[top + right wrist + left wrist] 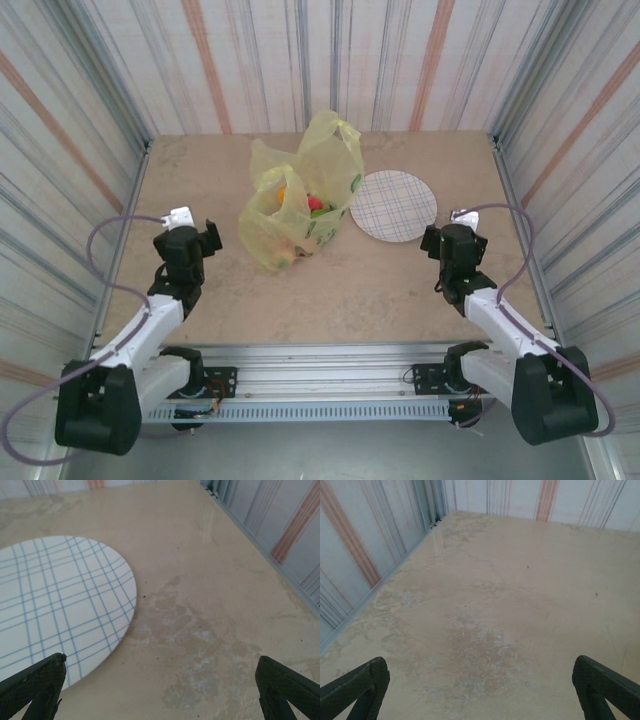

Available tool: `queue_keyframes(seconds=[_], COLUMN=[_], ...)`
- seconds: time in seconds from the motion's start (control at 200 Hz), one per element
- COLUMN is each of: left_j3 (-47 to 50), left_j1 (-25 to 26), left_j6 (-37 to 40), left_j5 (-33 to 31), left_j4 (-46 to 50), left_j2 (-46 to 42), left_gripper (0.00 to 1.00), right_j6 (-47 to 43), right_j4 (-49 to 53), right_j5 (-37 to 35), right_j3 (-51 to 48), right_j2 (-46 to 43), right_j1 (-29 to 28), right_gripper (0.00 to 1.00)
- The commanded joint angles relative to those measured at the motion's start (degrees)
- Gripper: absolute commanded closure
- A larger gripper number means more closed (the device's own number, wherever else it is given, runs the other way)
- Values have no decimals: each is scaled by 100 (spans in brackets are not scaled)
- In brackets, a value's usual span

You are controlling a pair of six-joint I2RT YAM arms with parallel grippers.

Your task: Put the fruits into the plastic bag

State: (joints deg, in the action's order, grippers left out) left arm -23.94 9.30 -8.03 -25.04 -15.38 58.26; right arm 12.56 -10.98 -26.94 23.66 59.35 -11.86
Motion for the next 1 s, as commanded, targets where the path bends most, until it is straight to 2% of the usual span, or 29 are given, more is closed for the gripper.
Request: queue_keyframes(seconds=[0.0, 0.13, 0.256, 0.486, 0.691, 0.802, 0.877, 0.937, 0.997], left_j3=[94, 142, 310, 165, 255, 101, 198, 88, 141], left_j1=[-74, -204, -589, -914, -957, -948, -907, -899, -898], left_j6=[593, 882, 524, 545, 705, 836, 1056, 1033, 1063], left_j5=[228, 444, 1078, 1785, 1973, 2311, 2549, 2603, 2582], left_j4=[-689, -1231, -1820, -2044, -2955, -2813, -3537, -2975, -3315], left_j2=[445, 1006, 1386, 1702, 2300, 2524, 2939, 2766, 2892], left_gripper=[1, 1, 1, 1, 1, 1, 1, 1, 1], right_j6=[-327, -565, -544, -728, -716, -789, -807, -784, -792], right_j4=[-472, -972, -1135, -1548, -1586, -1745, -1881, -2029, -2113], right_j5=[-153, 88, 413, 898, 1373, 1647, 1798, 1894, 2006], right_j3=[65, -28, 68, 189, 365, 368, 361, 355, 371], right_j2=[285, 811, 1297, 1764, 2000, 2058, 2111, 2164, 2230], right_j1=[41, 151, 237, 461, 718, 798, 868, 945, 1015], right_gripper=[1, 1, 1, 1, 1, 1, 1, 1, 1])
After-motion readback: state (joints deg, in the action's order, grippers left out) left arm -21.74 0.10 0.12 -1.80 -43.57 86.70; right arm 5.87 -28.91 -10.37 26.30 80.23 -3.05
